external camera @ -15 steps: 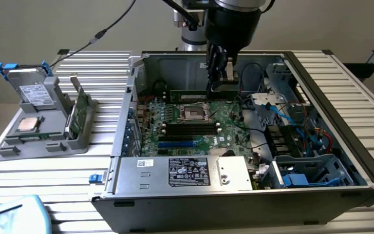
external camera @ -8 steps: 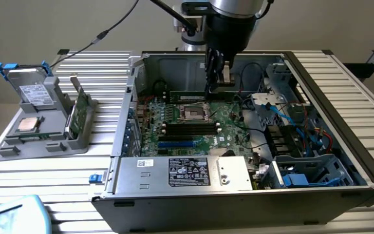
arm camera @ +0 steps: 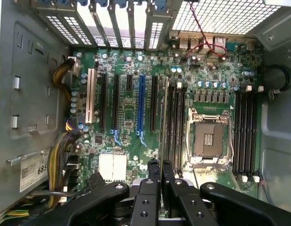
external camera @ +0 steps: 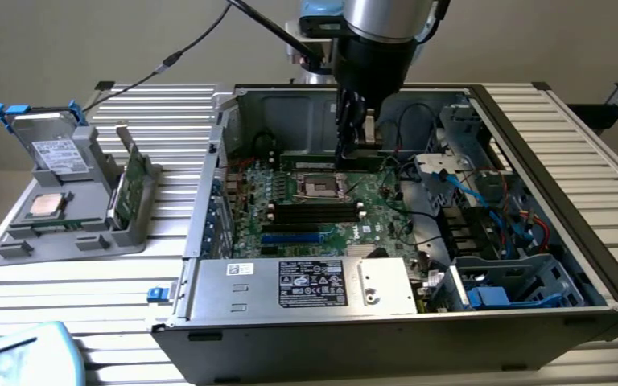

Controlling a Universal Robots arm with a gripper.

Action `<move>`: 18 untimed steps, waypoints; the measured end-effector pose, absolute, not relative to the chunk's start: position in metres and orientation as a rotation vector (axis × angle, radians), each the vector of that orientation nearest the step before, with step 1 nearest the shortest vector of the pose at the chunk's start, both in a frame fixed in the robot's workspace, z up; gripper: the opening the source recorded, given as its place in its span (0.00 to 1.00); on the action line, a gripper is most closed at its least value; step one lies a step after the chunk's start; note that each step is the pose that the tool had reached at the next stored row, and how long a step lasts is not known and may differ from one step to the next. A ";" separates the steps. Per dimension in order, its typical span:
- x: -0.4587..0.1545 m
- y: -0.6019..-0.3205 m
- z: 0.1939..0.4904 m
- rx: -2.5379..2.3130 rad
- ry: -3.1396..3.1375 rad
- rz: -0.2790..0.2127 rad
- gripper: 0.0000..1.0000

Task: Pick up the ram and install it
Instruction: 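Insert the ram into the slot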

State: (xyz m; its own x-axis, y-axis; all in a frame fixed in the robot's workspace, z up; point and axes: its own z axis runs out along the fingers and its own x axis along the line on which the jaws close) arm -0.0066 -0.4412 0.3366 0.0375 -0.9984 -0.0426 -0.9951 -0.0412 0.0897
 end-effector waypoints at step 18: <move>-0.007 -0.438 0.304 2.238 -2.147 -0.147 0.14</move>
